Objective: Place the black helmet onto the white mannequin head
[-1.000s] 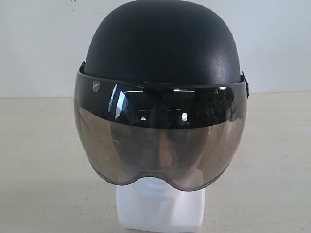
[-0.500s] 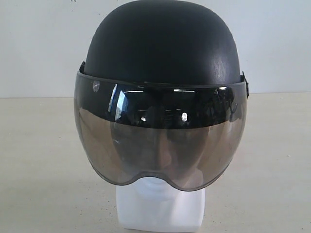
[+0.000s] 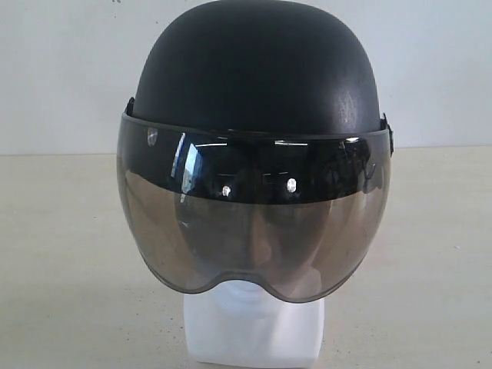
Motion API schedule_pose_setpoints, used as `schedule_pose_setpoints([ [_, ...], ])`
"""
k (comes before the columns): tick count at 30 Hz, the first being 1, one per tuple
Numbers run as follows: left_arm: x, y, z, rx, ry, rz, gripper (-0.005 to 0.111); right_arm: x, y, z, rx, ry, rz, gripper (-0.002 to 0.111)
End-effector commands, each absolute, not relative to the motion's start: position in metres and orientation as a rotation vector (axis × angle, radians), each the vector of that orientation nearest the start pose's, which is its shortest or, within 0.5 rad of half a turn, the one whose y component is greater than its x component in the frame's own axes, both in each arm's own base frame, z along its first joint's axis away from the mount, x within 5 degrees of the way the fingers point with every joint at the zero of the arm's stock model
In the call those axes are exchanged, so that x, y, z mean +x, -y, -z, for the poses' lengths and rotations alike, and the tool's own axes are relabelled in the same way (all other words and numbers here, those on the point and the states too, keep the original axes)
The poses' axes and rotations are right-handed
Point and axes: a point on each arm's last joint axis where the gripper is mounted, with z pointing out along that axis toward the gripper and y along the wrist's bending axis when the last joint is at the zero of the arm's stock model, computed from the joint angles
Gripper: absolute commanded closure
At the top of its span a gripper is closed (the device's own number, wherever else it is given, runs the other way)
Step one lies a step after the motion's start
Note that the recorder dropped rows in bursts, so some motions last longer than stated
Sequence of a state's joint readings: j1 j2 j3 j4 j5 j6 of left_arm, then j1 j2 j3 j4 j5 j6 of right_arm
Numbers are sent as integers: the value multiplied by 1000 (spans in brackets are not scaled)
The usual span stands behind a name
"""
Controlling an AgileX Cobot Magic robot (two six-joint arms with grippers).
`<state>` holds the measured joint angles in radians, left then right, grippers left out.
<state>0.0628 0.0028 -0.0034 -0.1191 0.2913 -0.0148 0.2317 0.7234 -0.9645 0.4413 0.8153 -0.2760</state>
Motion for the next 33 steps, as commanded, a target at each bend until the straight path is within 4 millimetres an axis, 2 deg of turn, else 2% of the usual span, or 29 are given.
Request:
schedule_pose_setpoints([
  [1,55,0,-187,-144,-1768,80,102,112,-55,-405,-392,-1971,-483,108],
  [13,55,0,-187,-144,-1768,80,102,111,-55,-406,-389,-1960,-482,108],
  [15,55,0,-187,-144,-1768,80,102,98,-48,-414,-426,-1857,-391,108],
  [17,55,0,-187,-144,-1768,80,102,75,-37,-412,-384,-1741,-330,108],
  [21,55,0,-187,-145,-1768,82,102,45,-21,-379,-236,-1554,-208,108],
  [26,55,0,-187,-145,-1768,82,102,26,-11,-330,-81,-1379,-175,108],
  [28,55,0,-187,-145,-1768,82,102,24,-9,-311,-40,-1327,-177,108],
  [30,55,0,-187,-145,-1768,82,102,34,-7,-288,-1,-1345,-175,108],
  [33,55,0,-187,-143,-1768,80,102,44,-3,-264,54,-1346,-167,108],
])
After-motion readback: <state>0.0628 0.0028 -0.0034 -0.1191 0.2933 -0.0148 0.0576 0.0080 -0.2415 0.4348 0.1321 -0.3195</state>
